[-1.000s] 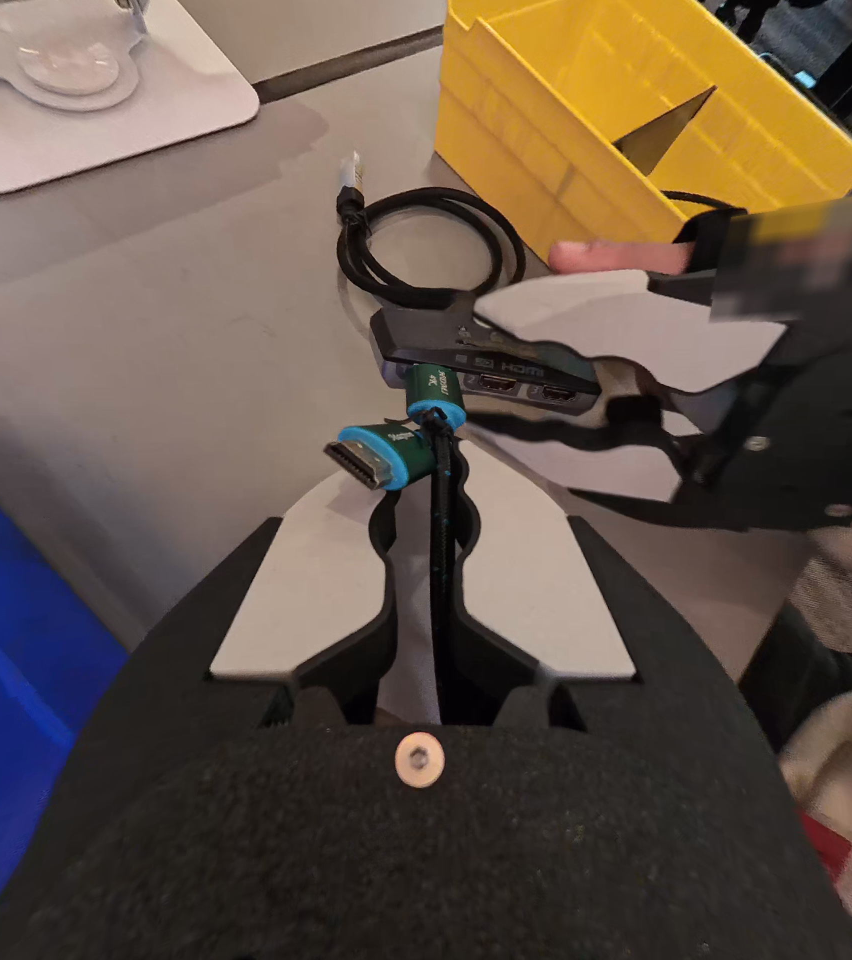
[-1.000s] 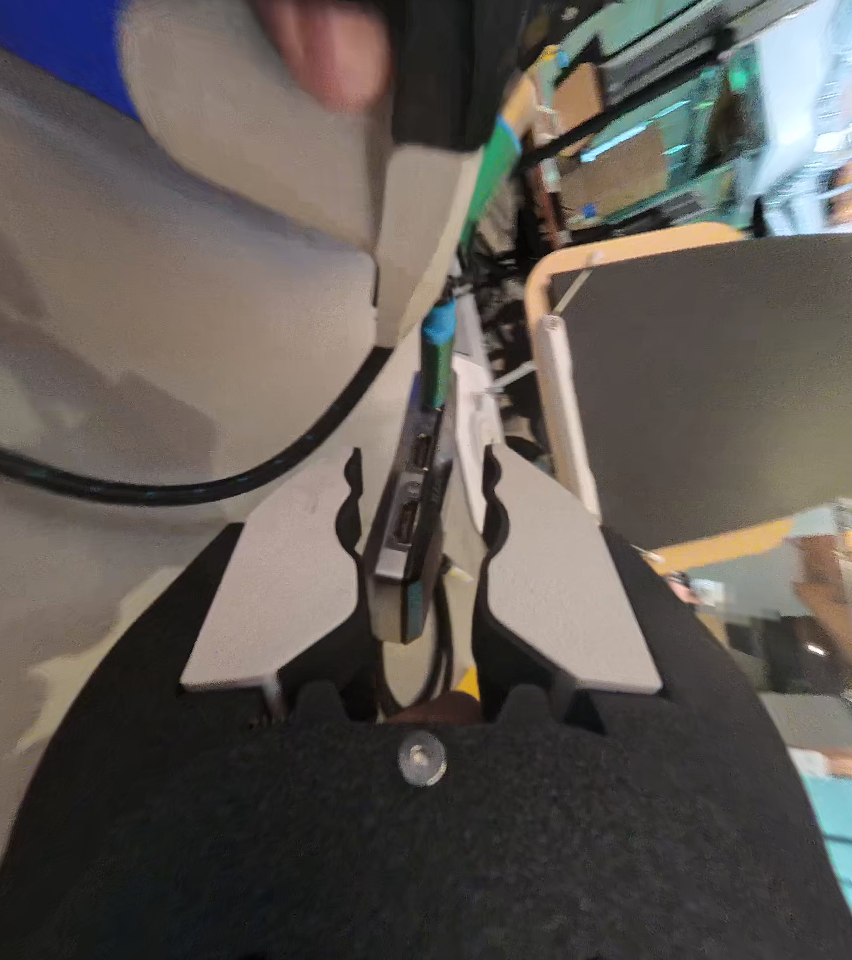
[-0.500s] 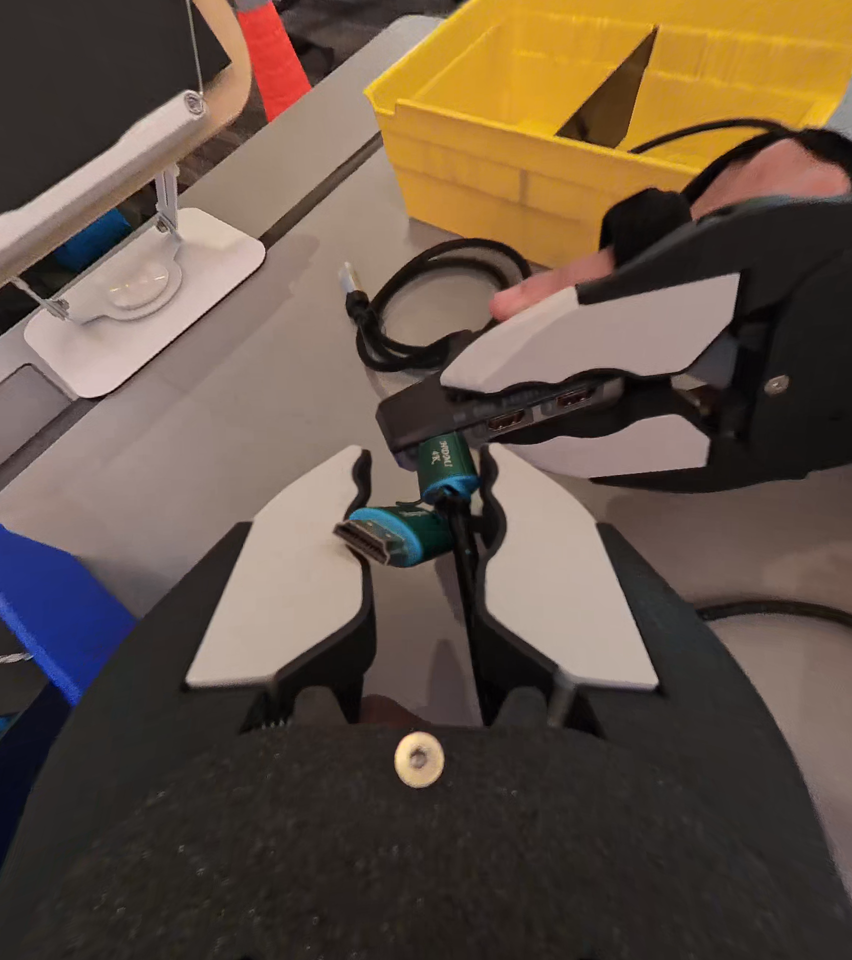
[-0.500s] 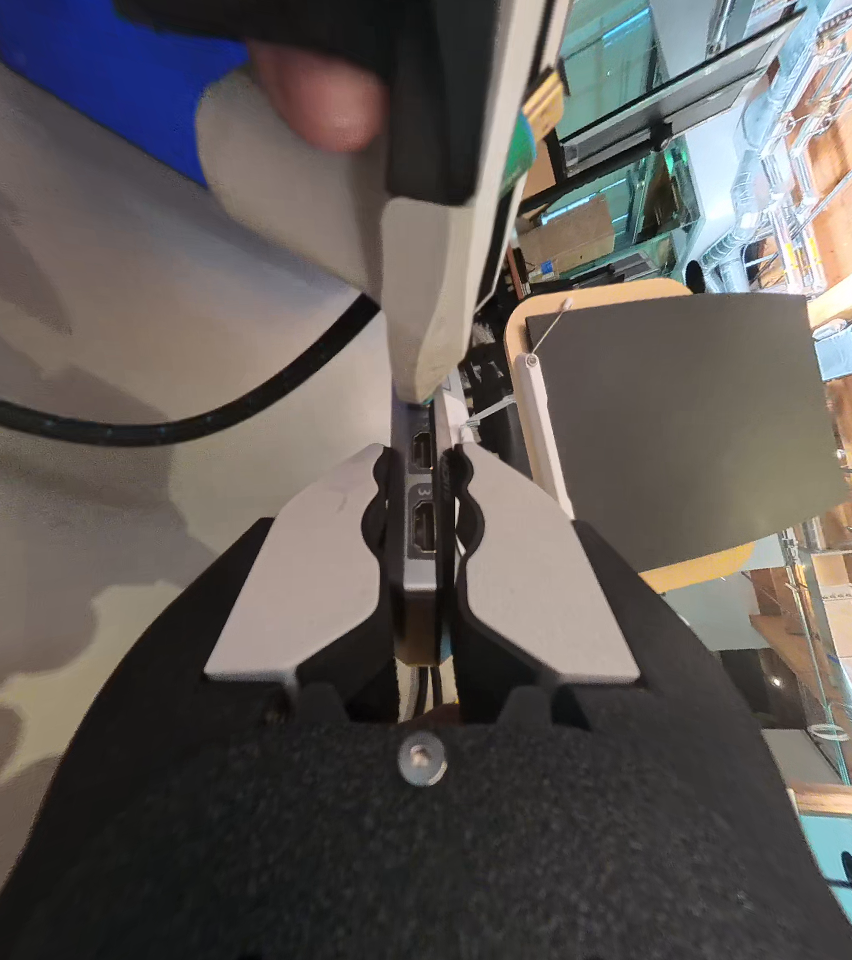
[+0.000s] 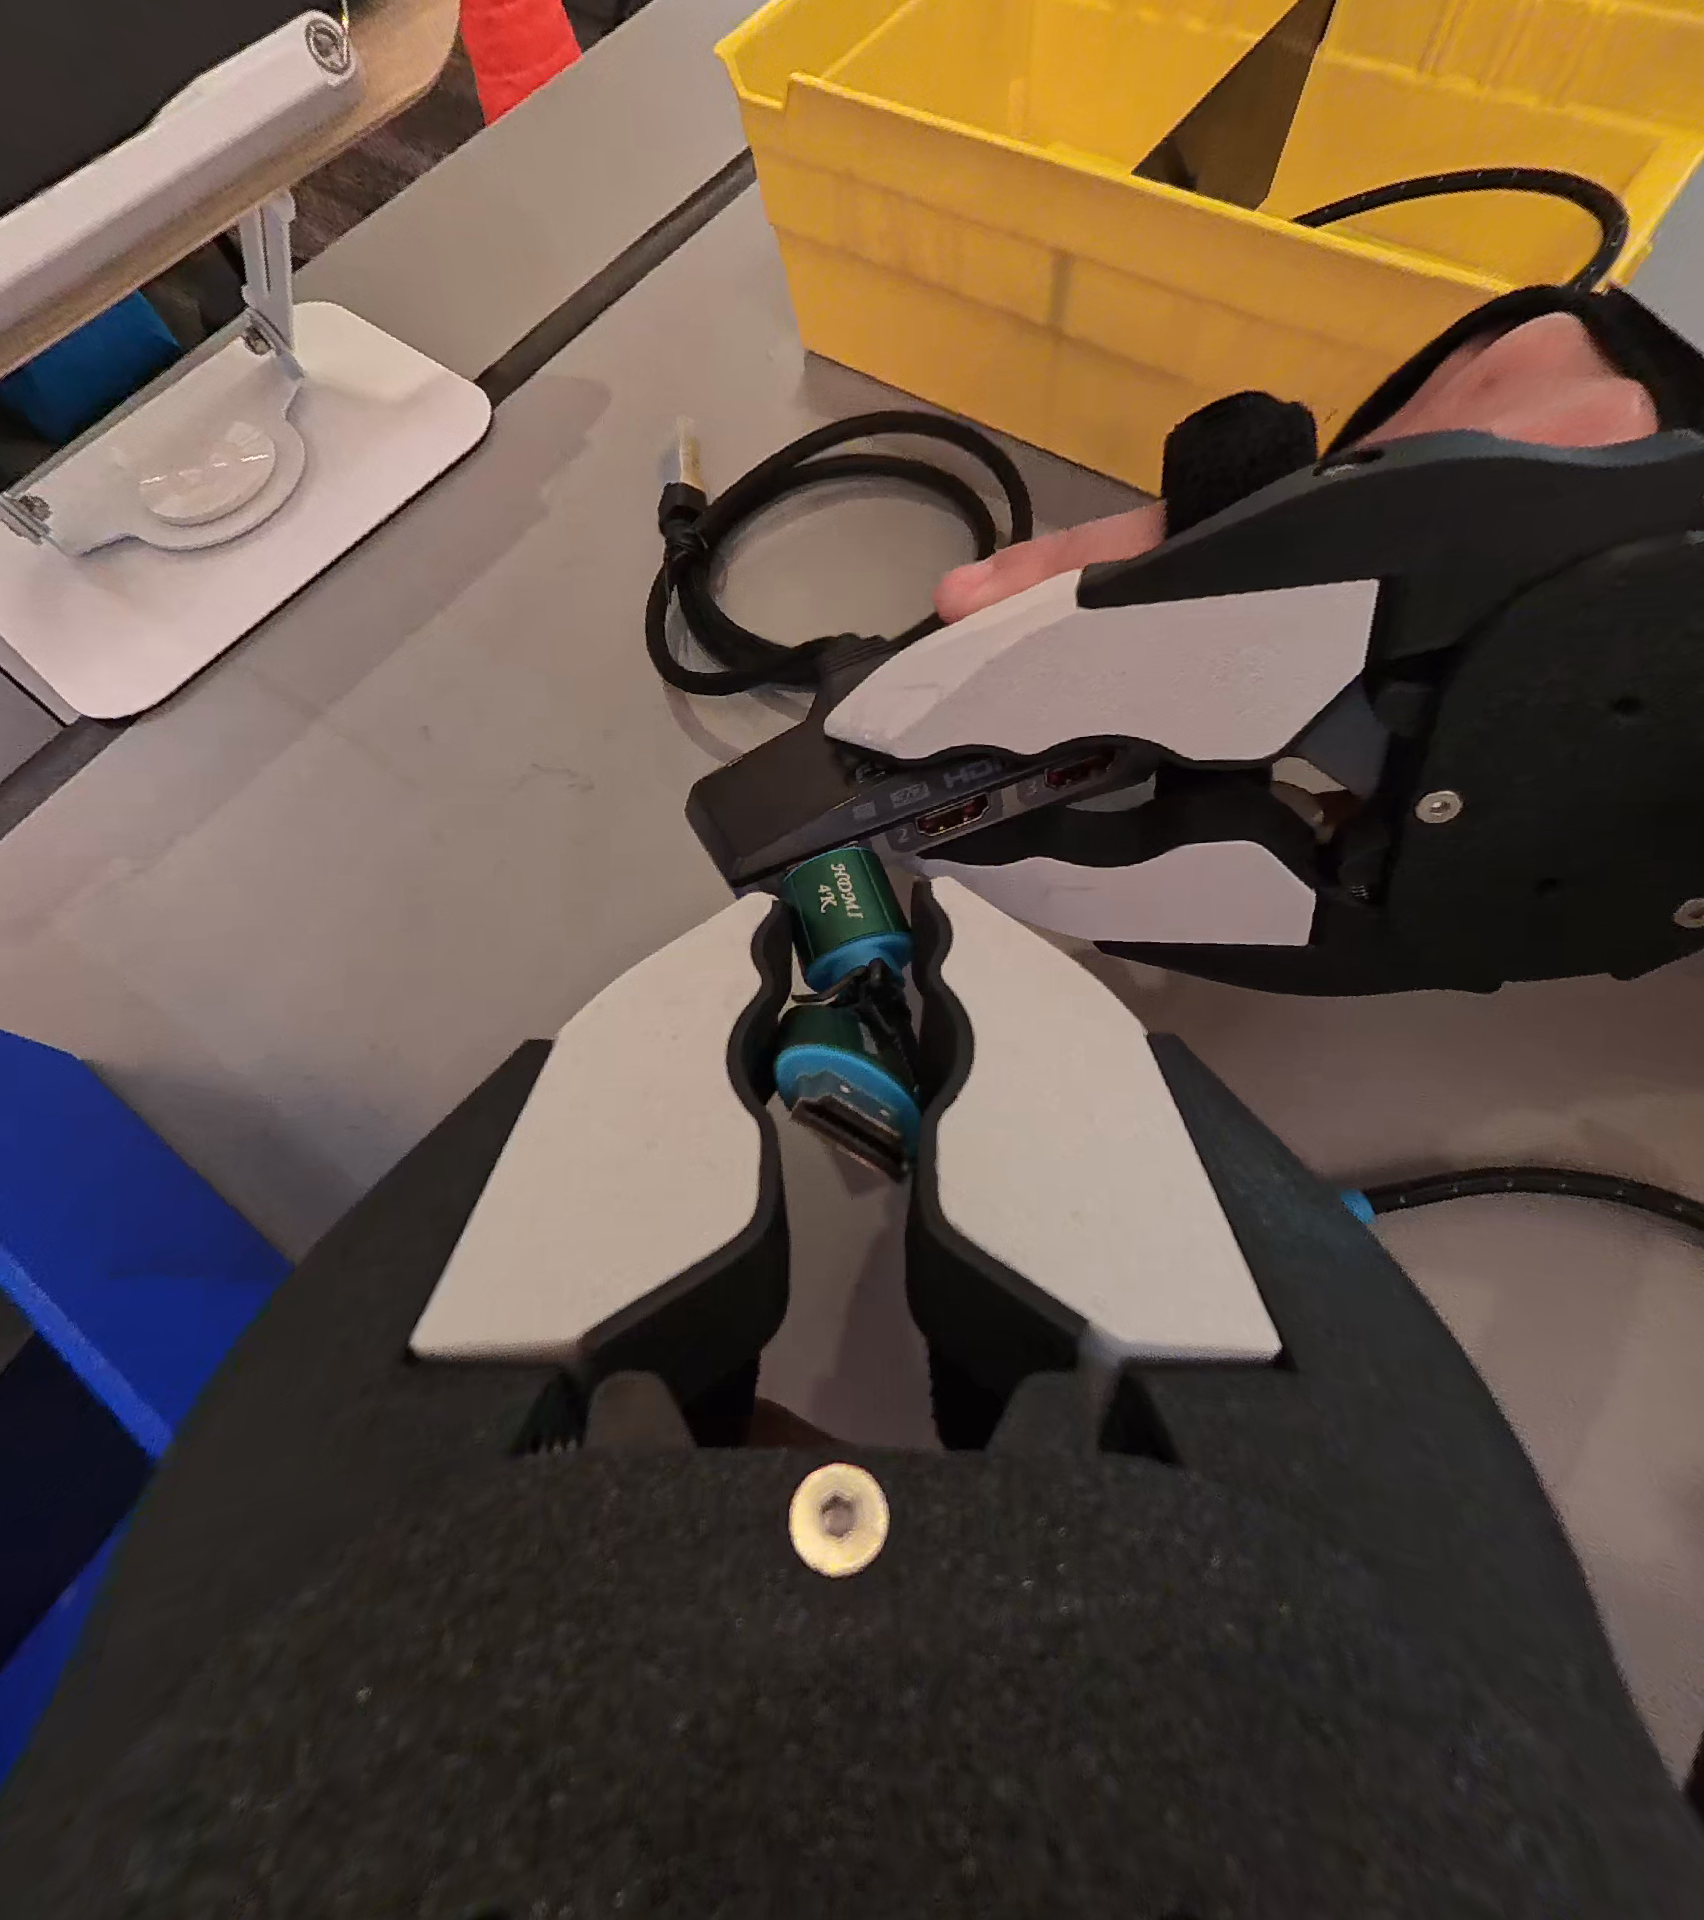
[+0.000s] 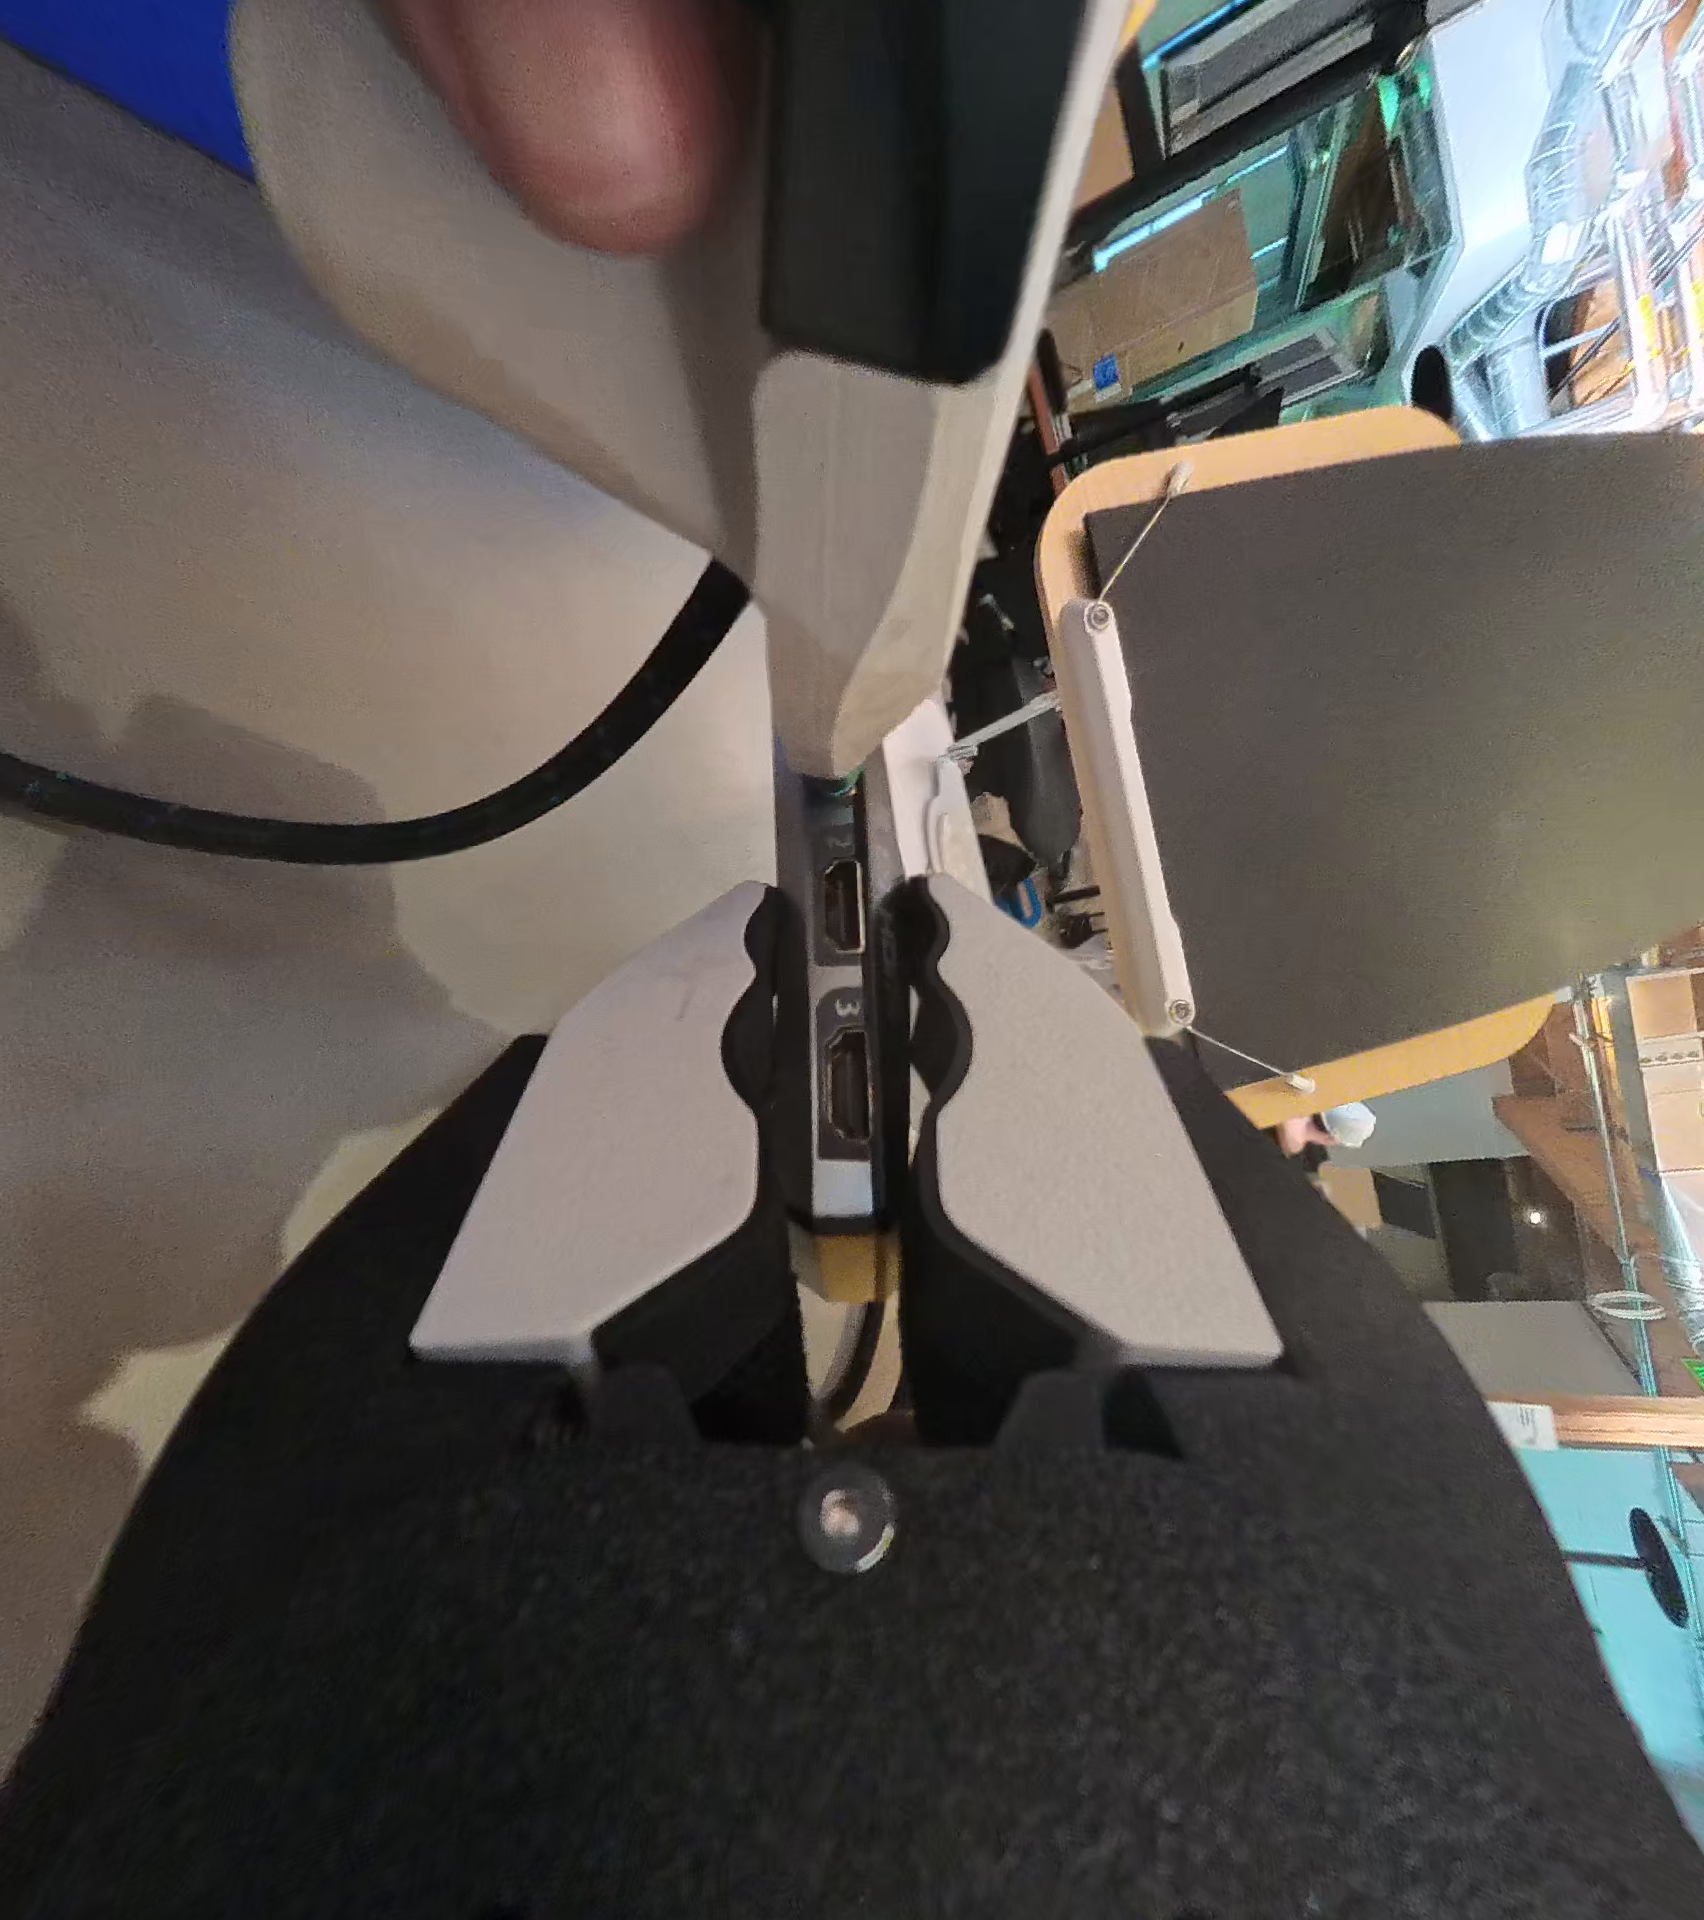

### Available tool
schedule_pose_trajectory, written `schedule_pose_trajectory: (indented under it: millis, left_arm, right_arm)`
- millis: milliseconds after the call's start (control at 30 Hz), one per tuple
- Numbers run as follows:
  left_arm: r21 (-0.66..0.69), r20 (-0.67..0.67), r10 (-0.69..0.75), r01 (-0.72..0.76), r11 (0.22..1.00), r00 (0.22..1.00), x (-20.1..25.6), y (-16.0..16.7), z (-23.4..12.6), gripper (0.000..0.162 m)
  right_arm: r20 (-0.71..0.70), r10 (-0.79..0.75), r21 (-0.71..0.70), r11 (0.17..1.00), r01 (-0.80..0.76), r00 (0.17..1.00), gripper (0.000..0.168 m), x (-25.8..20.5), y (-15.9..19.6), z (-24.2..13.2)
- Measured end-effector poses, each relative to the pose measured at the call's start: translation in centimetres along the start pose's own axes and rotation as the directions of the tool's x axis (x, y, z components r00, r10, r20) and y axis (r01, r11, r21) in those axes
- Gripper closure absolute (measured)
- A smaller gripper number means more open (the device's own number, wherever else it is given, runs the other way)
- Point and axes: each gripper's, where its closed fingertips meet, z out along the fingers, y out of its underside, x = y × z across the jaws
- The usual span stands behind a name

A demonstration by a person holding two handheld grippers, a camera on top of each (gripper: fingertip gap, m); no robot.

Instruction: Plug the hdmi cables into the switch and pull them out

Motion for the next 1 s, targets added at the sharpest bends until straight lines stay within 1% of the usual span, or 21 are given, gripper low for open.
schedule_pose_trajectory:
  millis: [233,300,333,400,433,467,500,567,633,667,767,833,867,900,967,1000]
  left_arm:
    - [-0.002,0.012,-0.023,0.023,1.000,1.000,-0.5,0.5,-0.2,0.140]
    - [-0.008,0.008,-0.016,0.016,1.000,1.000,-0.5,0.7,-0.1,0.141]
    - [-0.004,0.001,-0.022,0.022,1.000,1.000,-0.5,0.7,-0.2,0.141]
    - [0.001,-0.035,-0.033,0.033,0.999,0.999,-0.2,0.8,-0.4,0.141]
    - [0.005,-0.050,-0.041,0.041,0.999,0.998,0.0,0.8,-0.5,0.141]
    - [0.007,-0.065,-0.051,0.051,0.999,0.997,0.1,0.9,-0.5,0.141]
    - [0.012,-0.074,-0.062,0.063,0.998,0.995,0.1,0.8,-0.7,0.141]
    - [0.031,-0.082,-0.111,0.114,0.993,0.990,-0.5,0.6,-1.1,0.142]
    - [0.061,-0.134,-0.180,0.189,0.980,0.975,-0.9,0.3,-1.5,0.142]
    - [0.070,-0.169,-0.205,0.220,0.973,0.964,-1.0,0.2,-1.8,0.142]
    - [0.082,-0.290,-0.216,0.249,0.965,0.932,-0.3,0.3,-2.4,0.142]
    - [0.081,-0.344,-0.193,0.234,0.969,0.919,0.4,0.4,-2.6,0.142]
    - [0.078,-0.350,-0.181,0.221,0.972,0.919,0.6,0.5,-2.5,0.142]
    - [0.077,-0.348,-0.177,0.217,0.973,0.920,0.5,0.5,-2.5,0.142]
    - [0.097,-0.343,-0.181,0.227,0.969,0.922,0.2,0.3,-2.6,0.150]
    - [0.107,-0.336,-0.177,0.224,0.969,0.925,0.1,0.2,-2.7,0.150]
  right_arm:
    - [0.017,0.015,-0.023,1.000,-0.014,1.000,0.145,-0.5,-0.2,0.9]
    - [0.046,0.039,-0.029,0.999,-0.037,0.998,0.145,-1.0,-0.1,1.2]
    - [0.052,0.037,-0.019,0.999,-0.036,0.998,0.146,-1.1,-0.1,1.2]
    - [0.045,-0.033,0.072,0.997,0.030,0.998,0.146,-1.1,-0.7,0.8]
    - [0.064,-0.025,0.100,0.995,0.019,0.998,0.146,-1.1,-0.8,0.5]
    - [0.111,0.001,0.127,0.992,-0.016,0.994,0.145,-1.4,-1.0,0.1]
    - [0.164,0.016,0.167,0.985,-0.043,0.986,0.142,-1.6,-1.3,-0.4]
    - [0.201,0.018,0.214,0.975,-0.062,0.979,0.137,-1.3,-1.3,-1.1]
    - [0.156,-0.028,0.197,0.980,-0.003,0.987,0.126,-0.5,-0.6,-1.2]
    - [0.136,-0.045,0.187,0.982,0.019,0.990,0.124,-0.3,-0.3,-1.2]
    - [0.136,-0.038,0.226,0.974,0.006,0.990,0.127,-0.5,-0.9,-1.3]
    - [0.139,-0.078,0.276,0.961,0.037,0.987,0.130,-0.8,-2.0,-1.3]
    - [0.144,-0.109,0.318,0.946,0.058,0.984,0.136,-1.1,-2.8,-1.5]
    - [0.161,-0.144,0.343,0.936,0.081,0.976,0.136,-1.5,-3.2,-1.6]
    - [0.159,-0.194,0.344,0.930,0.130,0.968,0.136,-1.7,-3.3,-1.1]
    - [0.155,-0.195,0.307,0.941,0.140,0.969,0.136,-1.5,-2.9,-0.6]
